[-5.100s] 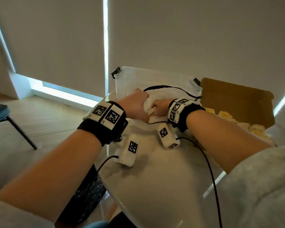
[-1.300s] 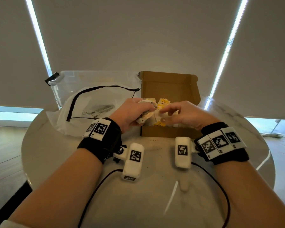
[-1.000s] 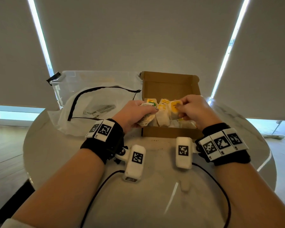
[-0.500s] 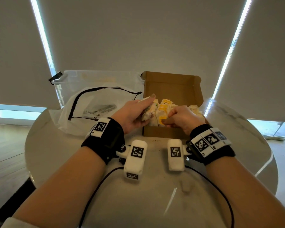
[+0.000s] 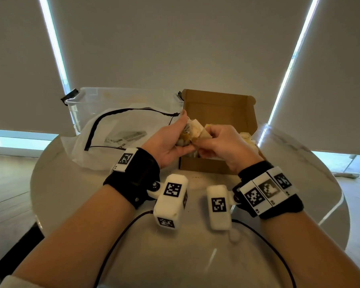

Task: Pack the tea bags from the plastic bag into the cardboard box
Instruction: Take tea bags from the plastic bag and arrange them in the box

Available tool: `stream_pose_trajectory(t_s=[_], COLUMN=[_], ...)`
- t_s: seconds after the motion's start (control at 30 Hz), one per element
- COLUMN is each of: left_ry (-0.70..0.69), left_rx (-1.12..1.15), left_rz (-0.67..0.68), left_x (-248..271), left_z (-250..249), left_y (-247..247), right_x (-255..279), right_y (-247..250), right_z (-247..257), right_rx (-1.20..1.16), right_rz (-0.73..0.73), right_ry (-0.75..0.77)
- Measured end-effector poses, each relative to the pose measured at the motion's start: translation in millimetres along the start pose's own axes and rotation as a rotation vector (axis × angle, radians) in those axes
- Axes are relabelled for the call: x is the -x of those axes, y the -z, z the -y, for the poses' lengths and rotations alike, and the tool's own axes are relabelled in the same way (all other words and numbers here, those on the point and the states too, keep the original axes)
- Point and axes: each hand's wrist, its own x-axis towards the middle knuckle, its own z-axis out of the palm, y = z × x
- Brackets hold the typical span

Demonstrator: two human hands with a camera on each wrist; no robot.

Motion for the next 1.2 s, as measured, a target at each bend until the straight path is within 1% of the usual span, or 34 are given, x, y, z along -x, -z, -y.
stream_pose_trajectory(t_s=[0.1,0.27,0.33,0.4,0.47,0.57,0.6,0.63,0.7,0.77,0.83,0.9,0.97,1.03,1.07,1.2], left_ry=[-0.005,-0.014,-0.013,-0.018,-0.040,-0.096,-0.107,-0.109,-0.091,-0.078,-0.068,-0.047,-0.022,-0.005,0.000,0.007], left_rx=[0.030,0.120,0.113,0.060,-0.107,-0.609,-0.743,-0.820,-0.869,-0.919,-0.946,-0.915,-0.872,-0.835,-0.824,-0.812], left_rz=[-0.035,-0.093,-0.105,-0.102,-0.095,-0.072,-0.058,-0.045,-0.027,-0.021,-0.006,0.009,0.011,0.005,0.005,0.025], left_x=[0.3,3.1,3.3,3.1,3.2,3.1,3.1,3.2,4.3,6.1,7.3,9.5,10.8,11.6,11.8,12.3], left_z=[-1.6,-4.8,-5.2,-4.4,-2.7,2.7,4.4,5.6,5.8,4.5,2.9,1.0,-0.5,-1.8,-2.2,-3.4], left_y=[-0.2,1.1,2.2,3.8,4.8,4.9,3.8,2.9,0.1,-1.4,-1.0,-0.7,-0.3,-0.6,-0.6,-0.2], right_x=[-2.8,-9.6,-12.4,-14.3,-15.2,-15.7,-16.6,-18.0,-22.6,-29.8,-36.3,-42.2,-48.8,-56.4,-60.9,-74.1], right_y=[7.5,20.5,25.0,29.8,36.6,49.4,53.8,57.6,62.6,63.7,62.3,59.4,55.4,51.8,50.3,45.1], right_z=[-0.4,-3.6,-4.5,-5.1,-6.3,-11.3,-13.6,-16.0,-19.7,-23.7,-26.3,-27.2,-27.2,-28.7,-30.4,-39.8], right_rx=[-0.036,-0.057,-0.074,-0.077,-0.074,-0.071,-0.032,0.008,0.074,0.097,0.051,-0.037,-0.095,-0.106,-0.086,0.122], right_rz=[-0.099,-0.209,-0.249,-0.296,-0.381,-0.530,-0.572,-0.601,-0.606,-0.554,-0.499,-0.467,-0.451,-0.465,-0.471,-0.468], right_ry=[-0.007,-0.035,-0.053,-0.070,-0.084,-0.077,-0.072,-0.071,-0.103,-0.174,-0.254,-0.304,-0.345,-0.373,-0.371,-0.335])
